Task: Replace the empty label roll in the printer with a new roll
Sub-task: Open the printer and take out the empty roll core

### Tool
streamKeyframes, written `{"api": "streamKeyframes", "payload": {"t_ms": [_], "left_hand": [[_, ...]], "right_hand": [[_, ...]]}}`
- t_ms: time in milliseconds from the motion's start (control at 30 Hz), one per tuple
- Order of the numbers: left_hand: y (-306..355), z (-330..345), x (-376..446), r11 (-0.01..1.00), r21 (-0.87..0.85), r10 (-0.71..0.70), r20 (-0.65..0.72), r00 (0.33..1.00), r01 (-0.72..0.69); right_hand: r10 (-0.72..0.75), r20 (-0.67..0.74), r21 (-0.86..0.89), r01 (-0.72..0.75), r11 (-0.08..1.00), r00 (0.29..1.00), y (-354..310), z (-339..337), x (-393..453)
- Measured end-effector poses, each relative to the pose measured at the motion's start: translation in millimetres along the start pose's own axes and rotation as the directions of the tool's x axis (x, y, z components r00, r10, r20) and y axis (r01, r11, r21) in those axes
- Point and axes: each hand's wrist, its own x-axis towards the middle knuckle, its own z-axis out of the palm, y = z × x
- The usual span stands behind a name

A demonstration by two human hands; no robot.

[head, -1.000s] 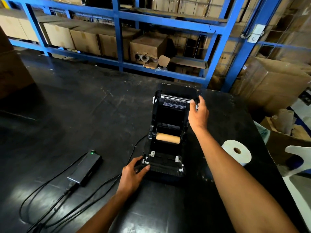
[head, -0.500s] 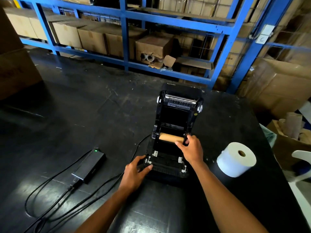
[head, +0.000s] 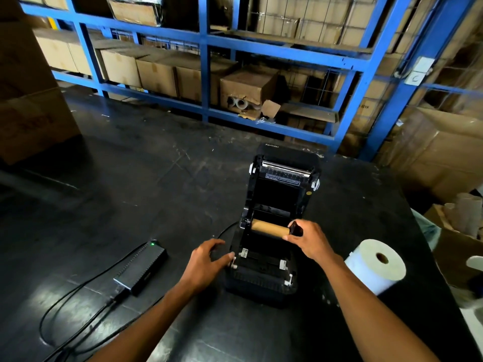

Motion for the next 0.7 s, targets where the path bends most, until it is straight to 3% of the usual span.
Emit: {"api": "streamKeyframes", "payload": {"t_ms": [200, 400, 533, 700], "left_hand": [[26.1, -1.7, 19.3, 0.999, -0.027, 0.022, -0.015, 1.0, -0.023], [57.6, 0.0, 35.8, 0.996, -0.059, 0.07, -0.03, 0.997, -0.071], [79.7, 2.1, 39.5, 0.989, -0.117, 0.097, 0.012, 0.995, -0.095], [97.4, 17.9, 20.7, 0.954, -0.277, 0.166, 0.163, 0.973, -0.116]], "right_hand": [[0.081, -0.047, 0.315, -0.062, 0.947, 0.996, 2.9, 2.7, -0.4], [0.117, -0.128, 0.452, -0.047, 0.891, 0.985, -2.3, -4.9, 1.9], [0.183, -0.078, 0.638, -0.092, 0.765, 0.98, -18.1, -23.8, -10.3], [0.169, 0.0, 0.799, -0.102, 0.593, 0.986, -22.4, -38.8, -69.8]]}}
